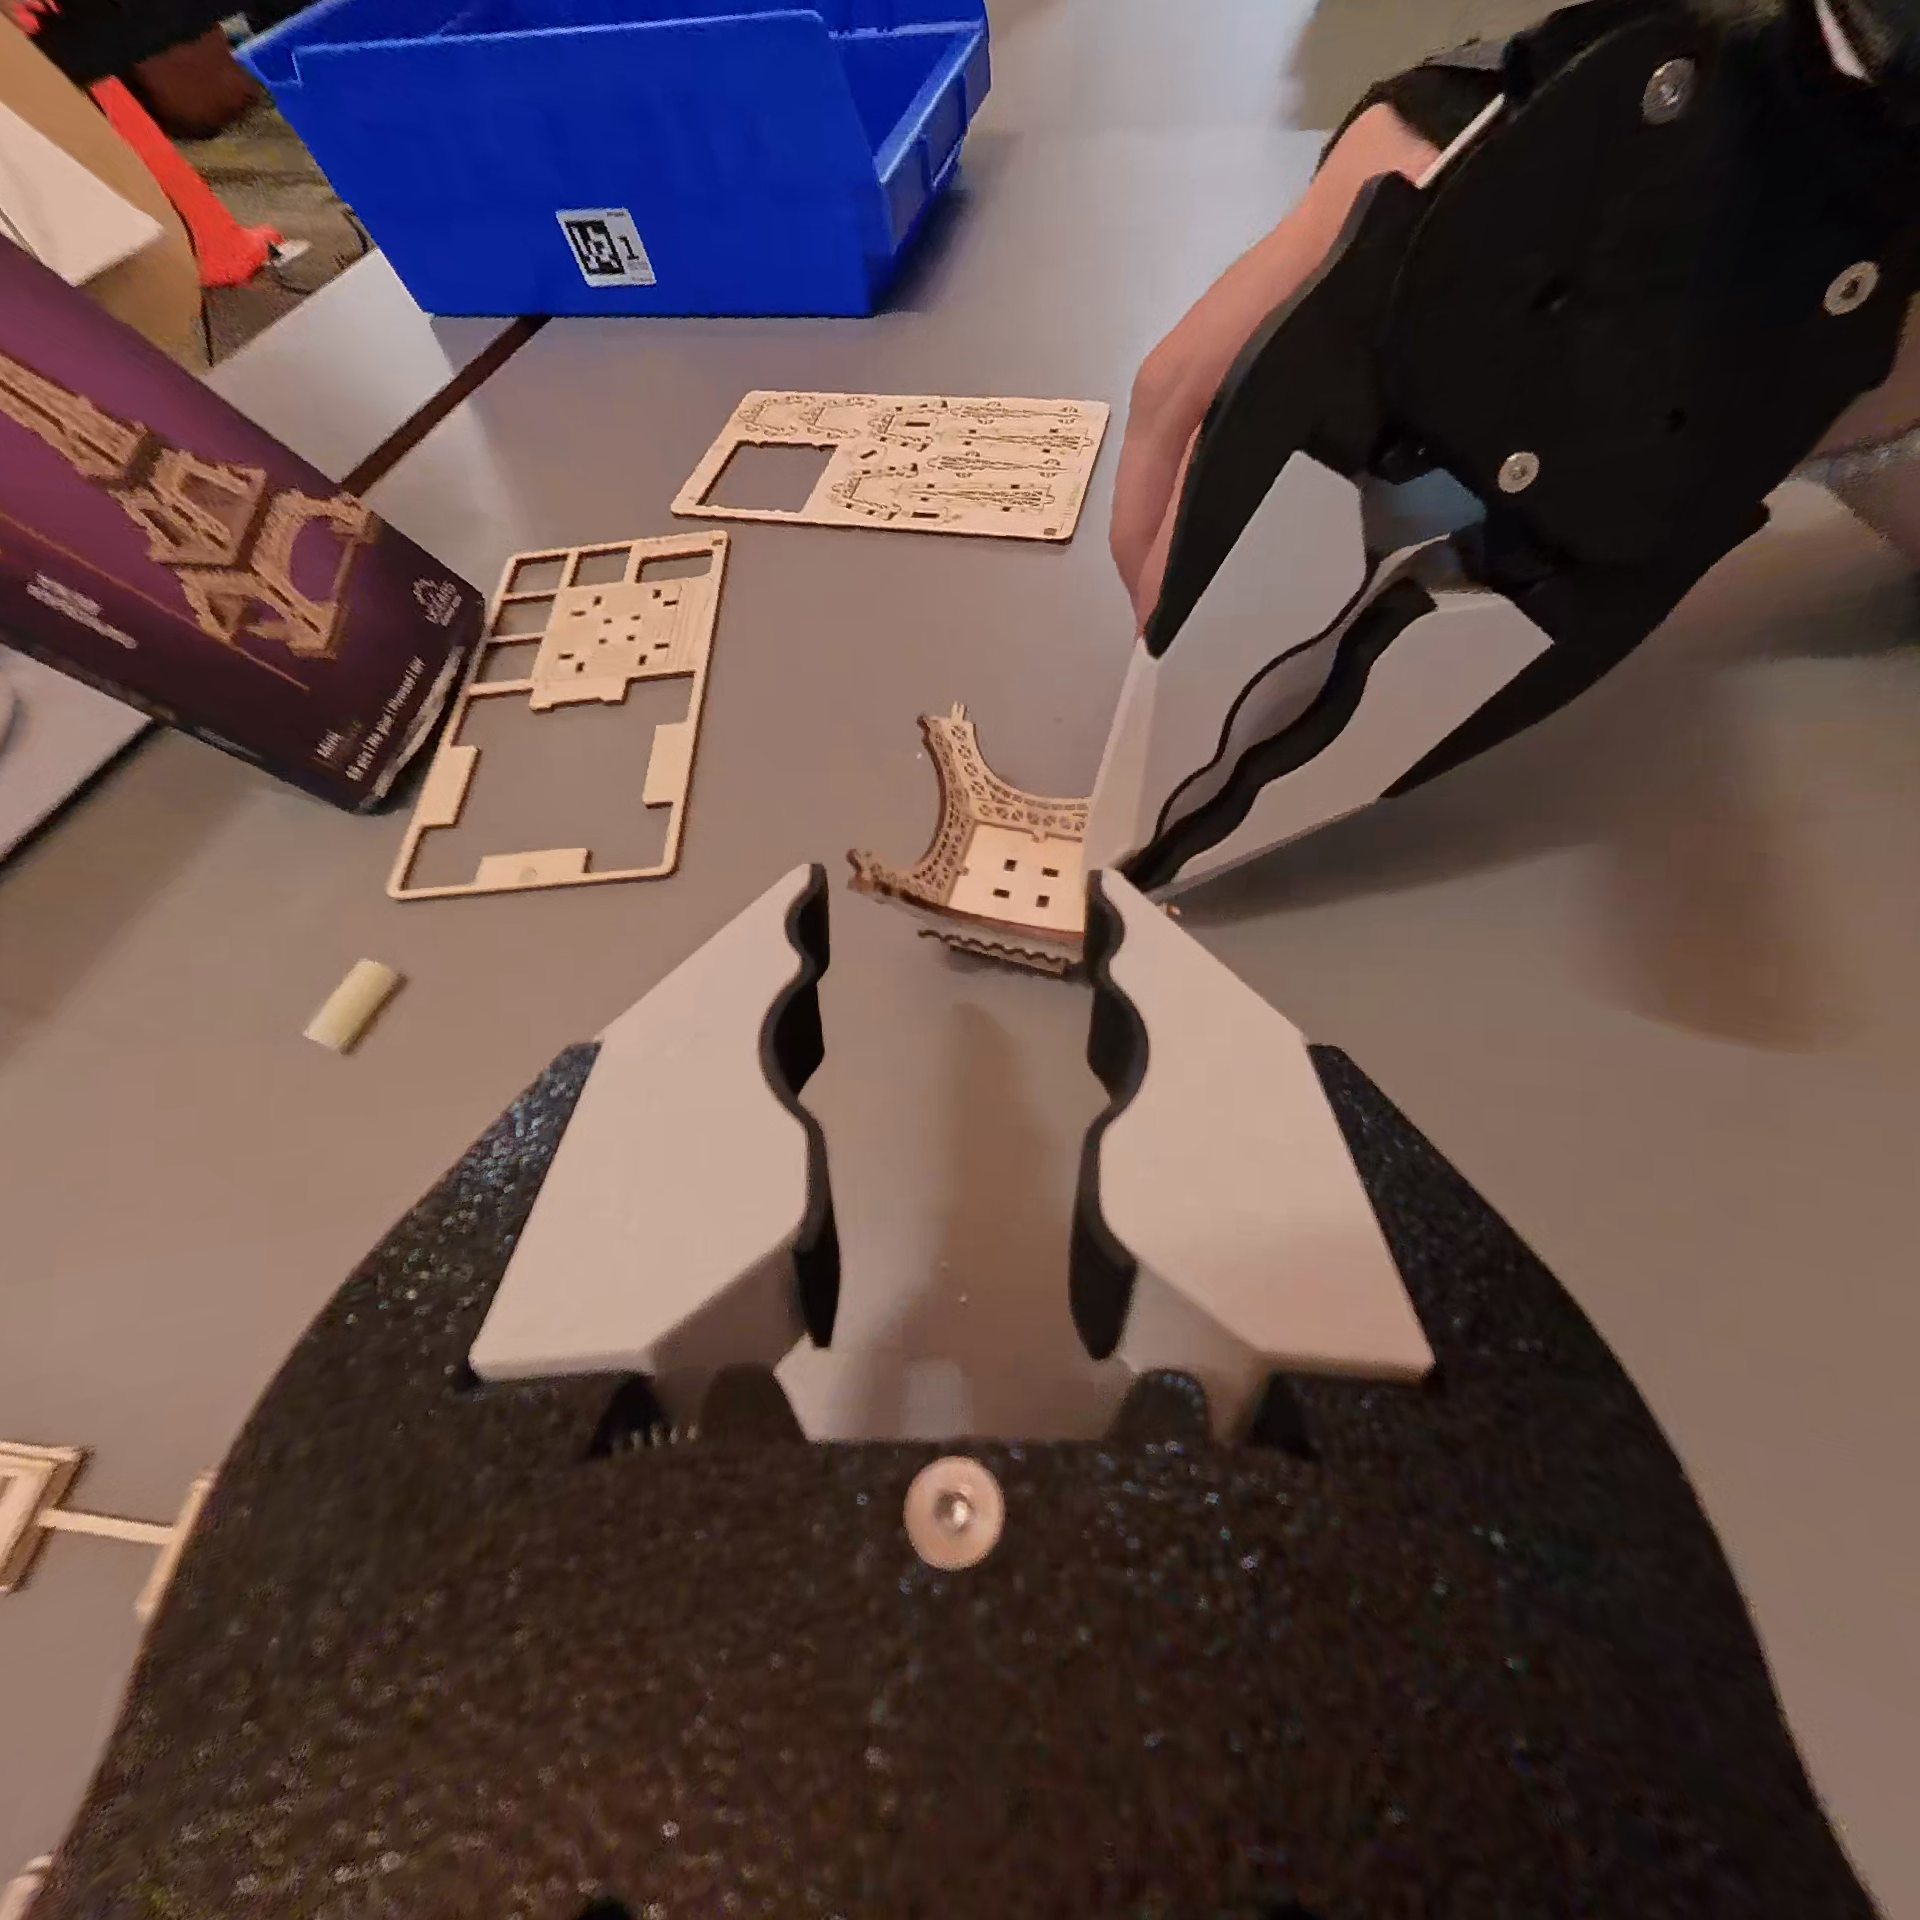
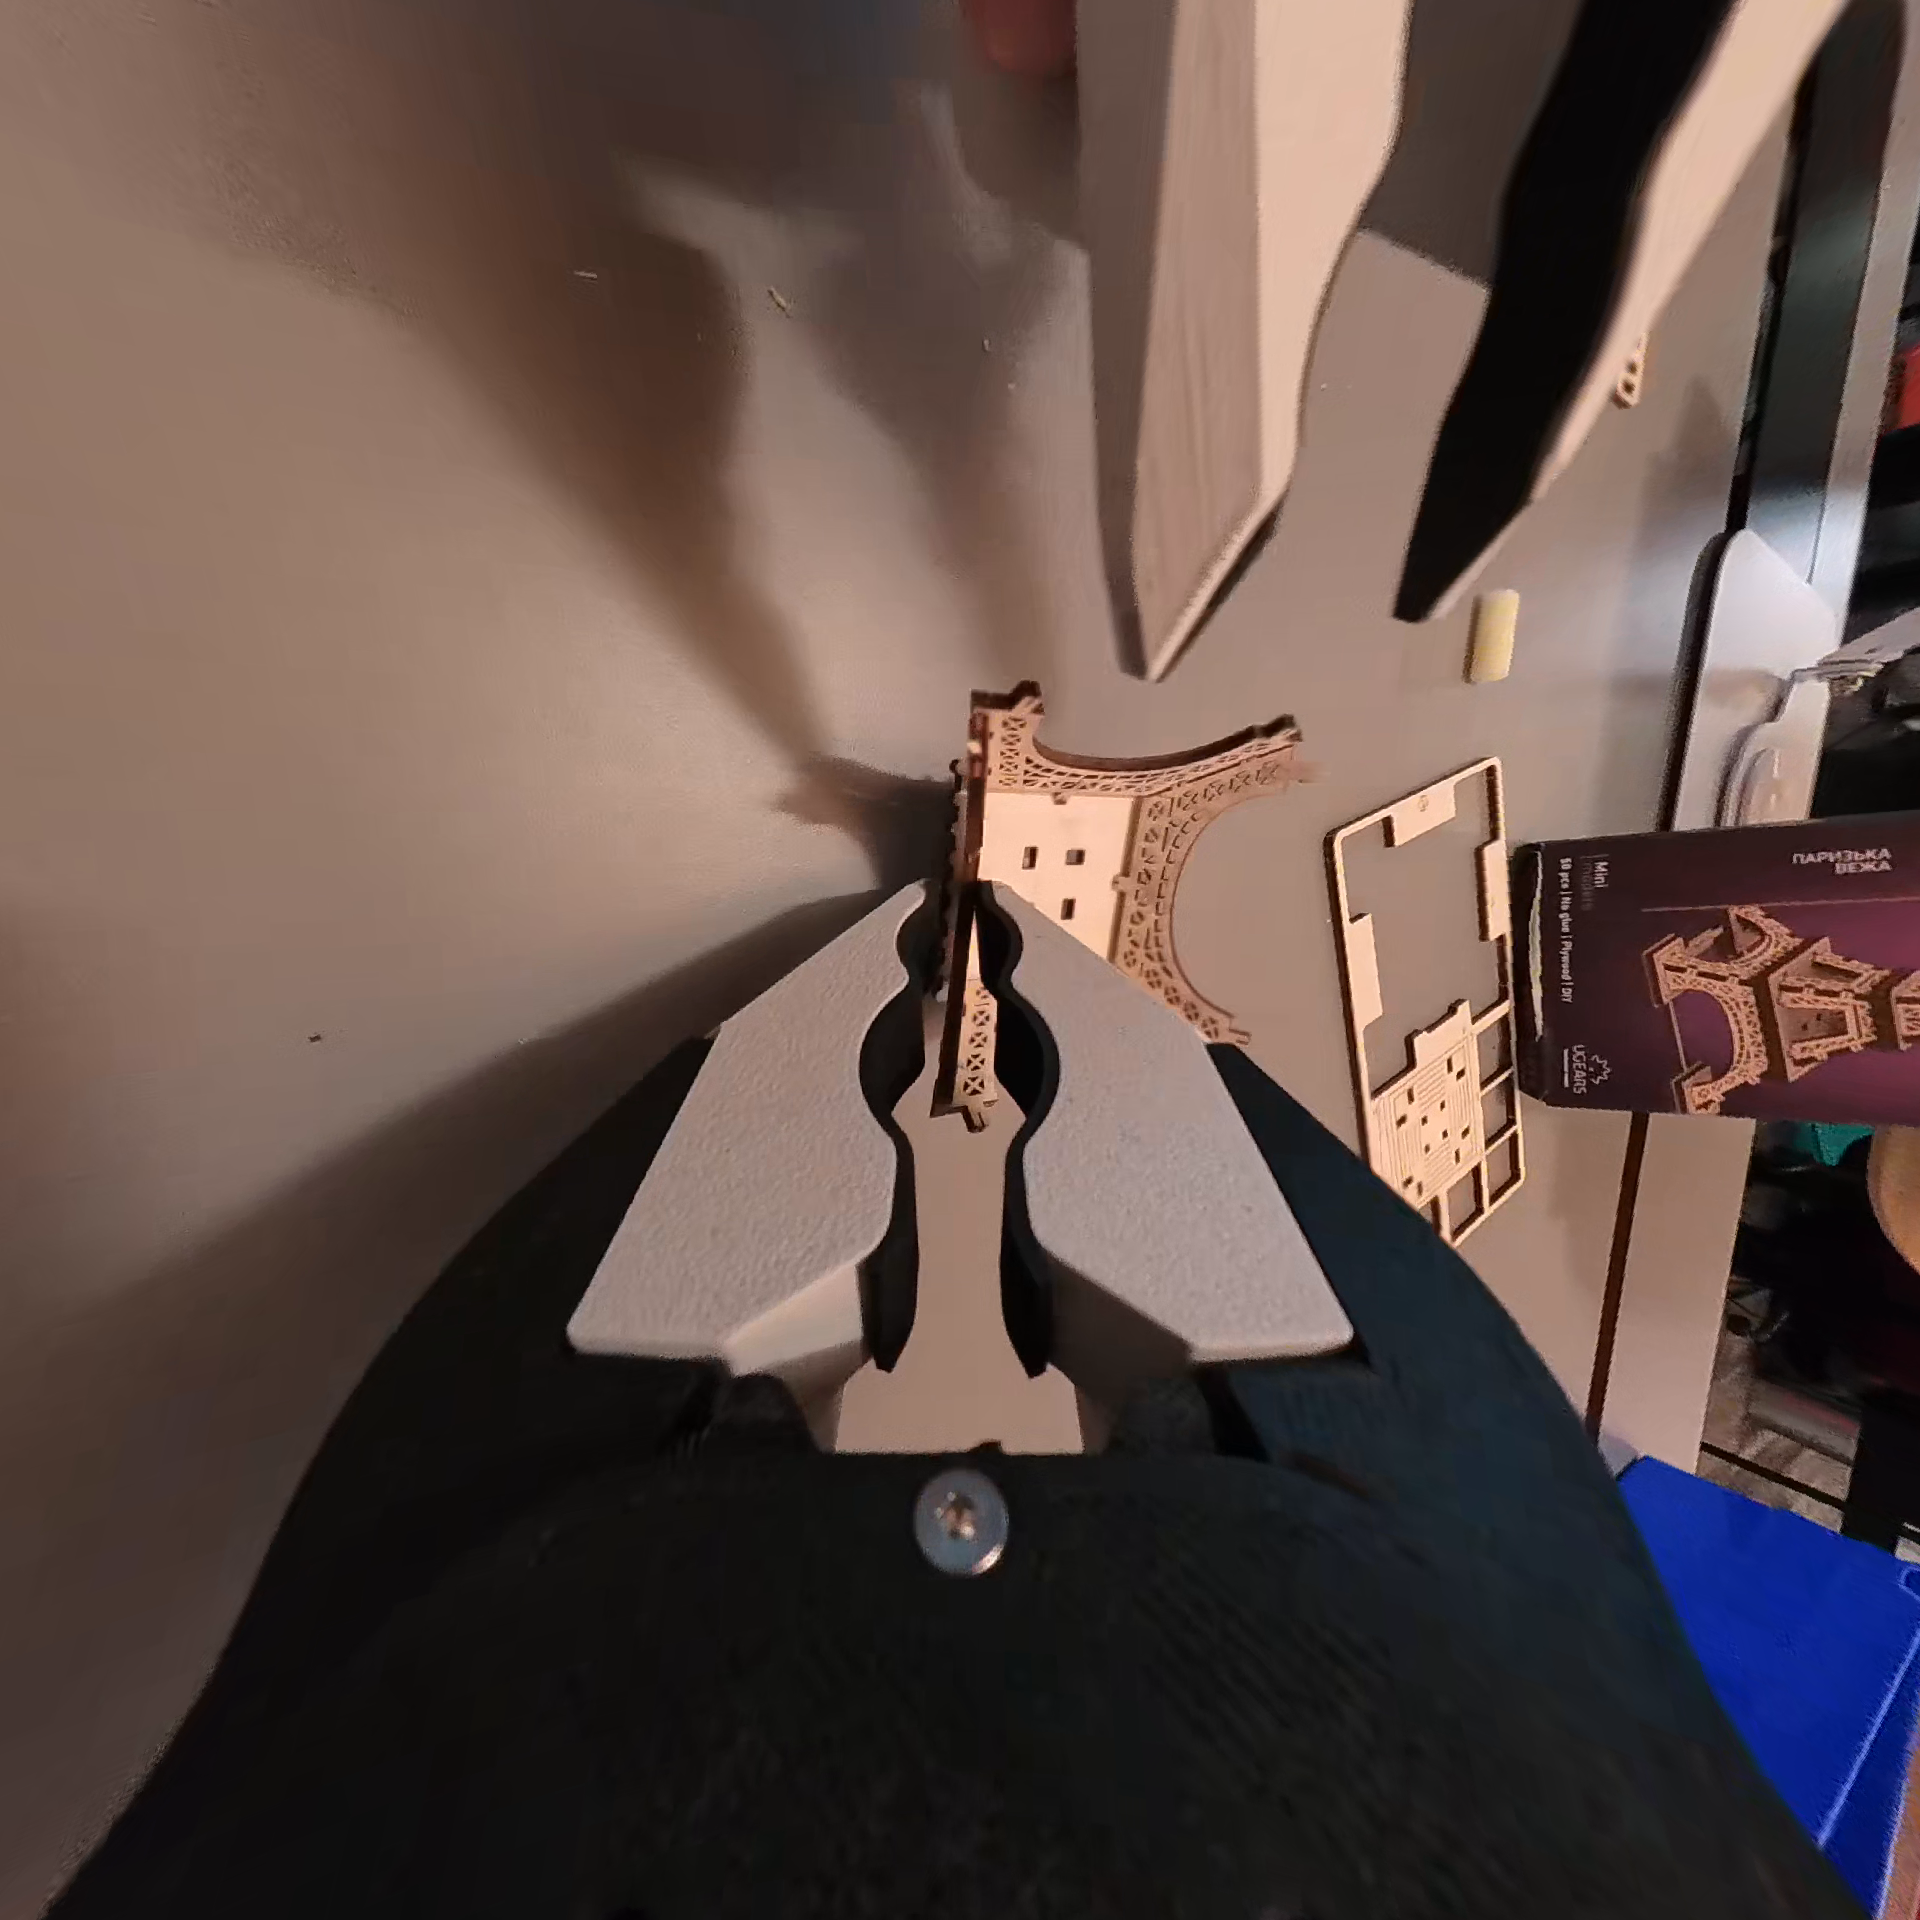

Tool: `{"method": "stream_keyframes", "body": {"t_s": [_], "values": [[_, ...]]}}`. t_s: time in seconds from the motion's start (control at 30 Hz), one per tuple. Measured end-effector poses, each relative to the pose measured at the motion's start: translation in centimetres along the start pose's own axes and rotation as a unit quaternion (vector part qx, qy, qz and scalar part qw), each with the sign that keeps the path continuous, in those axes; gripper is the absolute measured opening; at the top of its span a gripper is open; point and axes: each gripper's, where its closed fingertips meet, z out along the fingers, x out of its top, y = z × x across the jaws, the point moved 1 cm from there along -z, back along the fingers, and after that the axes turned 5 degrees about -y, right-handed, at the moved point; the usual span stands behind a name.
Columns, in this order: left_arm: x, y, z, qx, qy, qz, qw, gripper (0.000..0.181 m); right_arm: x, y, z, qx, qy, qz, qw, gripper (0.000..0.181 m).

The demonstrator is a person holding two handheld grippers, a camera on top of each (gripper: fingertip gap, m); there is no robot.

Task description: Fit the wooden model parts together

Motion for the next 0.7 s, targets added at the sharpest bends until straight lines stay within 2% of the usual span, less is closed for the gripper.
{"method": "stream_keyframes", "body": {"t_s": [0.1, 0.2, 0.37, 0.5, 0.63, 0.7], "values": [[0.5, -1.0, 0.1, 0.013, -0.025, 0.016, 0.999, 0.043, 0.2, 0.0, 0.1, 0.011, -0.002, -0.002, 1.0, 0.004], [1.0, -1.5, 0.7, -0.002, -0.041, 0.014, 0.999, 0.04, 0.3, -0.1, 0.2, 0.018, -0.007, -0.007, 1.0, 0.004], [0.4, -2.4, 2.1, -0.026, -0.074, -0.003, 0.997, 0.037, 0.4, 0.0, 0.6, 0.03, -0.009, -0.004, 0.999, 0.003], [0.2, -2.6, 2.5, -0.032, -0.074, -0.012, 0.997, 0.037, 0.4, 0.1, 0.6, 0.029, -0.009, -0.006, 1.0, 0.003], [0.0, -3.6, 1.5, -0.005, -0.054, -0.027, 0.998, 0.039, 0.4, 0.8, -0.5, 0.018, 0.033, 0.035, 0.999, 0.003], [-0.8, -3.4, 0.9, -0.014, -0.06, -0.029, 0.998, 0.039, 0.2, 1.3, -1.4, 0.008, 0.069, 0.072, 0.995, 0.003]]}}
